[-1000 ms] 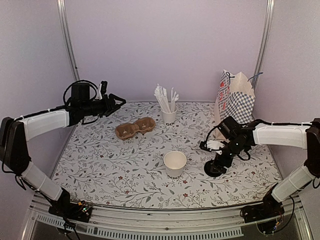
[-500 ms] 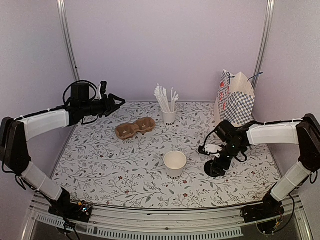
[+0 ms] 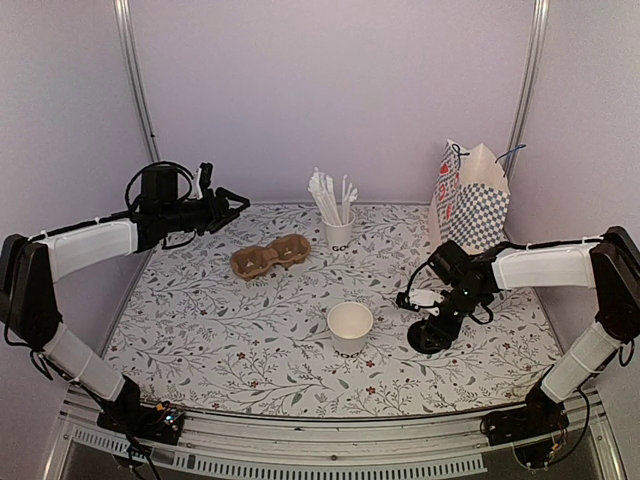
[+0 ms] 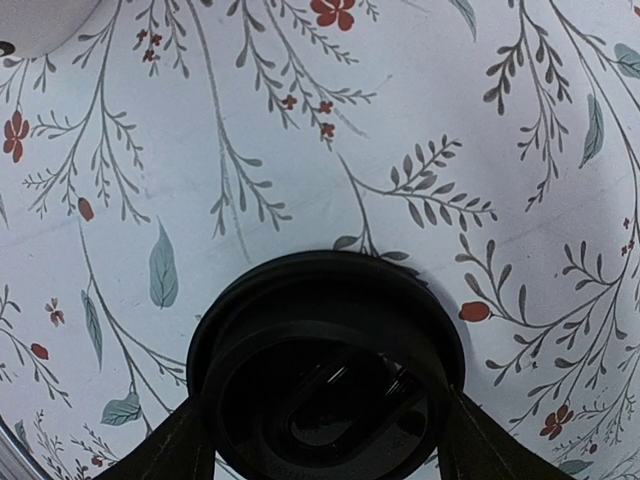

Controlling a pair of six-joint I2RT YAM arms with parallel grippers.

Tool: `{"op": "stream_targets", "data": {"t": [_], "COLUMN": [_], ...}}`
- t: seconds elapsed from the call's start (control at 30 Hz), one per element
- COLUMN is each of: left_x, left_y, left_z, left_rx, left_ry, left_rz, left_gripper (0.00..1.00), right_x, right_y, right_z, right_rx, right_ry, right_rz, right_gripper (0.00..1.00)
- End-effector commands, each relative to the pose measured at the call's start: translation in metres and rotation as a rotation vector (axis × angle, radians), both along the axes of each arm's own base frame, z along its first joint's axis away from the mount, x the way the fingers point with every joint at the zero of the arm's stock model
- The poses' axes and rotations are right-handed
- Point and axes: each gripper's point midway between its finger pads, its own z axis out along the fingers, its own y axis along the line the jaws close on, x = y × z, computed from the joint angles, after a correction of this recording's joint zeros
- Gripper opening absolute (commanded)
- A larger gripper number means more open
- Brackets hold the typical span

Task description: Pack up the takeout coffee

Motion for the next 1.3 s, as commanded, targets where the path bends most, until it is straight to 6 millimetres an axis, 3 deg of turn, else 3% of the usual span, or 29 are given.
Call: {"op": "stream_targets", "data": {"t": [0.0, 0.17, 0.33, 0.47, 0.57, 0.77, 0.97, 1.27], "left_x": [0.003, 0.003, 0.004, 0.006, 0.008, 0.011, 0.011, 0.006], "left_y": [0.003, 0.004, 0.003, 0.005, 0.008, 0.010, 0.013, 0.013], "left_z": [-0.005, -0.005, -0.006, -0.009, -0.012, -0.014, -0.012, 0.004], "left_rx": [-0.002, 0.000, -0.003, 0.008, 0.026, 0.039, 0.039, 0.022], "left_ry": [-0.002, -0.003, 0.002, 0.004, 0.004, 0.007, 0.005, -0.029], "left_rz": [0.002, 0.003, -0.004, 0.003, 0.016, 0.023, 0.027, 0.023], "left_gripper": [0.56, 0.56, 0.56, 0.56, 0.56, 0.56, 0.56, 0.56], "right_x": [0.002, 0.014, 0.043, 0.051, 0.055, 0.044, 0.014, -0.001], "right_y": [0.002, 0.007, 0.023, 0.050, 0.061, 0.086, 0.125, 0.156], "right_z": [0.003, 0.028, 0.085, 0.135, 0.155, 0.156, 0.163, 0.147], "right_rx": [0.004, 0.019, 0.077, 0.192, 0.220, 0.144, 0.118, 0.046], "right_ry": [0.007, -0.048, -0.194, -0.243, -0.259, -0.217, -0.190, -0.141], "right_rz": [-0.003, 0.000, 0.052, 0.153, 0.186, 0.333, 0.476, 0.552], "right_gripper": [0.69, 0.67, 0.67, 0.67, 0.67, 0.67, 0.67, 0.66]}}
